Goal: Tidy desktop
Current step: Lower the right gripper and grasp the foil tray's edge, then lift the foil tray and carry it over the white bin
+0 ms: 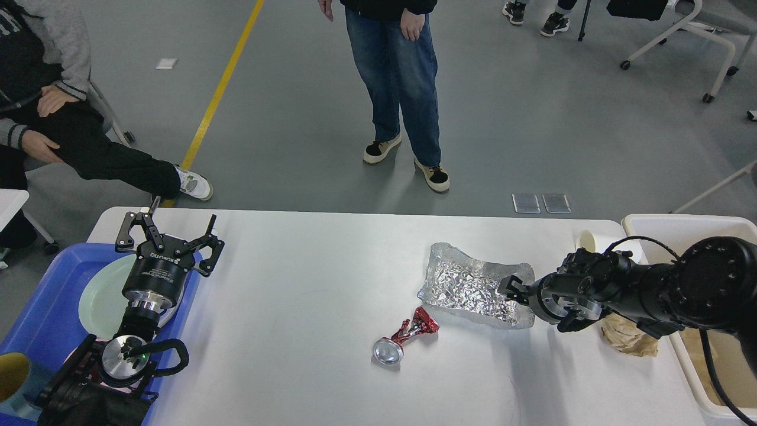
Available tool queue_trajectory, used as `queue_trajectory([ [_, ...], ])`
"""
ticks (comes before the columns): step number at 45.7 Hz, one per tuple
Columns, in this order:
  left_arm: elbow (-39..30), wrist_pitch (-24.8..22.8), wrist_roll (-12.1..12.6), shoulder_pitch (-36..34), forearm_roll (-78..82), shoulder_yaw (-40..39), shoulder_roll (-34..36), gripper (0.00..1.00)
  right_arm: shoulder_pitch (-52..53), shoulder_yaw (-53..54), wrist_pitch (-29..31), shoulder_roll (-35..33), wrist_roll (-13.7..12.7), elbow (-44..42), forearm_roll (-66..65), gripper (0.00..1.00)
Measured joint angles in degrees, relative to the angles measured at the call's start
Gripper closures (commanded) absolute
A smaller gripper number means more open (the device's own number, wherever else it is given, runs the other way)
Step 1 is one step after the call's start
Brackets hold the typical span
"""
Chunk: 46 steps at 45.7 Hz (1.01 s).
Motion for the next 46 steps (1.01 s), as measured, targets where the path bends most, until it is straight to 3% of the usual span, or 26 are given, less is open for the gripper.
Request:
queue_trajectory([
  [8,0.0,0.0,0.0,0.0,0.0,0.0,0.0,0.04,-0.9,1.4,-1.6,0.2,0.0,-0.7,0.1,0.61],
  [12,0.0,0.0,0.0,0.0,0.0,0.0,0.0,0.04,-1.2,1.6,-1.6,0.2,0.0,-0.9,0.1,0.92],
  [14,0.0,0.0,0.0,0.0,0.0,0.0,0.0,0.04,-1.4,1.6,-1.7,0.2,-0.1,-1.0,0.1,1.0],
  [38,0.0,0.0,0.0,0.0,0.0,0.0,0.0,0.04,-1.9,1.6,-1.3,0.3,-1.2,-1.3,0.4,1.0],
  [46,0.0,0.0,0.0,0.0,0.0,0.0,0.0,0.04,-1.6,1.6,-1.1,0.2,-2.9,-0.8,0.4,1.0],
])
